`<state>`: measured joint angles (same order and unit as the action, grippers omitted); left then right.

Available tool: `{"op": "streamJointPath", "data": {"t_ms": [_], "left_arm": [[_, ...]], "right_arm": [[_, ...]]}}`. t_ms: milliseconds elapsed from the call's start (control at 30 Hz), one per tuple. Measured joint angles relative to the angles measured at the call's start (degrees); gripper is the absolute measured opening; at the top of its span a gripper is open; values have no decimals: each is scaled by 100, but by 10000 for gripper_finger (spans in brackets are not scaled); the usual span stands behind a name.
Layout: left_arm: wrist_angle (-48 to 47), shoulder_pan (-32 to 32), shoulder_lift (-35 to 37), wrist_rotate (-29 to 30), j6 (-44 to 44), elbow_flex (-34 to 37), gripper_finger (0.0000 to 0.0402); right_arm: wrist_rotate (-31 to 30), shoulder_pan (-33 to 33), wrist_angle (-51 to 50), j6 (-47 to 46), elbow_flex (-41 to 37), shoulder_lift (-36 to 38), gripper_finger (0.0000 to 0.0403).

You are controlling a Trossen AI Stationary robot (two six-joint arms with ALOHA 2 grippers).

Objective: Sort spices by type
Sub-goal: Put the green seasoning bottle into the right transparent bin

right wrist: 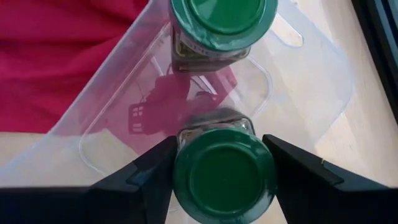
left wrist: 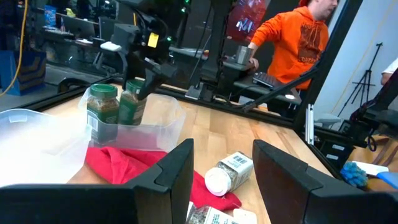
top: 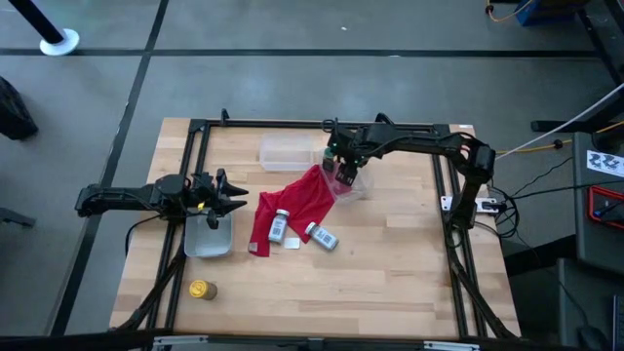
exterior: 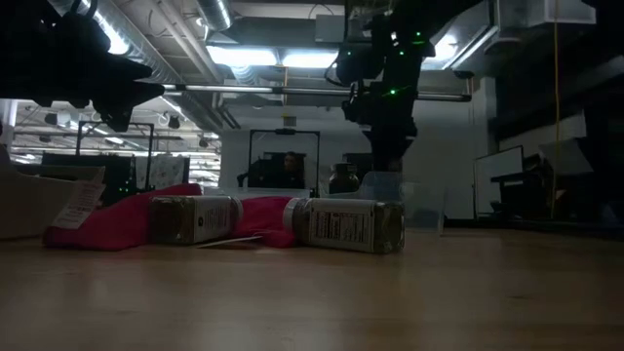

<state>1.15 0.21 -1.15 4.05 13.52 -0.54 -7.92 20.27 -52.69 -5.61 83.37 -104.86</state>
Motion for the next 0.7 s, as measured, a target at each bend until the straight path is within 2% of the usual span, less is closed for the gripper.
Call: {"op": "streamJointPath", "data": {"t_ms": [700], "left_arm": [[-2,0,0,0,0,2,150]], "right_arm": [[-50,0,4,-7,0,2,235]]}}
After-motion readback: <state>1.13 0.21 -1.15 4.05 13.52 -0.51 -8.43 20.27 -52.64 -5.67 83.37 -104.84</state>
